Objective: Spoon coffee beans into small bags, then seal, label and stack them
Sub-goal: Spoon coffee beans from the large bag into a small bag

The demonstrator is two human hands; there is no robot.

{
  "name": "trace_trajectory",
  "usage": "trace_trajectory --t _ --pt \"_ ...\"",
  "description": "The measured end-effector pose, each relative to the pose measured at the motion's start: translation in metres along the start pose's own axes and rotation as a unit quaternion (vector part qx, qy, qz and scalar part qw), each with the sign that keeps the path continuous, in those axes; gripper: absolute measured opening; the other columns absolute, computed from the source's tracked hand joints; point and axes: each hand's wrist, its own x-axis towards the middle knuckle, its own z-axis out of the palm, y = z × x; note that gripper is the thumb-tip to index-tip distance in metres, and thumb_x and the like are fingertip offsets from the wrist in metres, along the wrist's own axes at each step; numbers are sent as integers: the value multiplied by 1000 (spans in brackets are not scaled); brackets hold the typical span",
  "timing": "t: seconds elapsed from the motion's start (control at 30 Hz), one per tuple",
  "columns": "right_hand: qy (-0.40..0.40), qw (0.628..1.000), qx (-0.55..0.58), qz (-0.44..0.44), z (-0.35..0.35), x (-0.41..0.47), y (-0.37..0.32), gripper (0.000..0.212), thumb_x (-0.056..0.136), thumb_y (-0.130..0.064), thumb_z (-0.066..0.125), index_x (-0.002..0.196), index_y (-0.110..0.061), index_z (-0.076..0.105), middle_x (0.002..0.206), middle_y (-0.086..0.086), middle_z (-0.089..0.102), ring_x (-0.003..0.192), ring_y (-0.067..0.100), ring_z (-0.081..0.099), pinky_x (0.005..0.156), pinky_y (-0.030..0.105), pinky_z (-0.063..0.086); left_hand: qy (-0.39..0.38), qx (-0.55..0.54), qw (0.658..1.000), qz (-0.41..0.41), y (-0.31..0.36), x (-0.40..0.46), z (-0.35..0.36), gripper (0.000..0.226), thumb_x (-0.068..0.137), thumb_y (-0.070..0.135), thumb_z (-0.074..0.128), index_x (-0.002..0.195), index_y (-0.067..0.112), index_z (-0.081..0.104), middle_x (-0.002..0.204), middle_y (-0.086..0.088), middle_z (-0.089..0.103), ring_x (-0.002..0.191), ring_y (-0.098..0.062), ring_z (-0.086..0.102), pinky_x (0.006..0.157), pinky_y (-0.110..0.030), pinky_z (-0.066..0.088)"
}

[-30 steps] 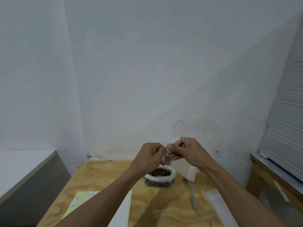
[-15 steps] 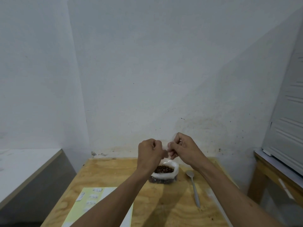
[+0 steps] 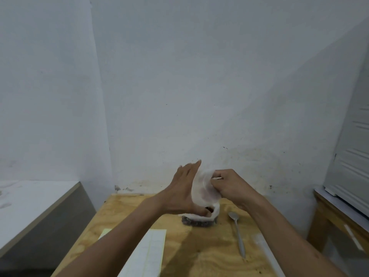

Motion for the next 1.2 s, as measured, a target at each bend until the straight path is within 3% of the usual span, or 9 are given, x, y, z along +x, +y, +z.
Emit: trace_trajectory --t 0.07,0.13,0.3,0.4,0.53,0.63,0.8,1.0,1.2 --pt "-8 1000 -30 1 0 0 2 34 89 2 52 70 -17 73 61 -12 63 57 4 55 54 17 43 9 7 1000 9 -1 2 -2 108 74 46 85 156 18 21 150 5 35 138 -15 31 117 -30 28" --pt "6 998 -65 -4 0 1 6 37 89 2 52 69 -22 71 70 -5 65 64 7 58 59 18 43 25 18 1000 2 -2 1 0 88 76 42 83 148 19 37 134 5 46 120 -15 45 98 -27 40" --pt "79 994 -75 -9 -1 0 11 15 88 -16 75 102 -19 70 91 -1 73 77 10 71 71 25 59 42 55 997 -23 -7 -2 4 90 78 49 75 151 18 32 142 5 43 124 -14 43 93 -23 36" --pt "142 985 -75 -61 -5 -1 8 18 79 -20 85 92 -20 73 85 -8 73 76 4 69 66 19 53 42 64 997 -31 -14 -3 4 99 78 51 75 157 21 23 143 3 42 125 -17 42 99 -28 38" --pt "28 985 -142 -94 -4 -1 -2 17 81 -7 75 76 -22 79 76 -10 76 72 4 70 70 30 60 49 74 996 -13 -13 -3 8 105 76 54 77 158 25 18 138 2 43 118 -18 42 98 -29 39" --pt "-41 985 -137 -94 2 3 0 3 80 -20 79 83 -19 79 85 -8 78 84 9 74 82 43 61 75 19 997 -9 -8 1 17 97 74 59 79 151 24 32 136 6 46 116 -14 46 95 -28 41" --pt "-63 989 -102 -85 10 2 3 16 77 -36 81 88 -25 79 89 -7 78 87 9 74 87 42 60 103 -8 995 -14 -14 1 22 80 75 60 78 139 22 47 131 10 56 109 -10 52 85 -23 41" --pt "-9 986 -137 -94 18 4 16 11 86 -24 77 79 -33 77 76 -17 74 76 -6 68 67 13 50 100 8 994 -47 -21 -4 34 84 77 66 74 143 24 46 138 9 56 118 -11 54 90 -24 44" --pt "97 975 -200 6 -12 10 56 10 90 -25 70 89 -20 79 85 -11 75 80 8 70 74 35 62 104 33 989 -97 -25 -5 41 92 77 67 72 149 20 40 144 4 52 125 -18 52 97 -31 44"
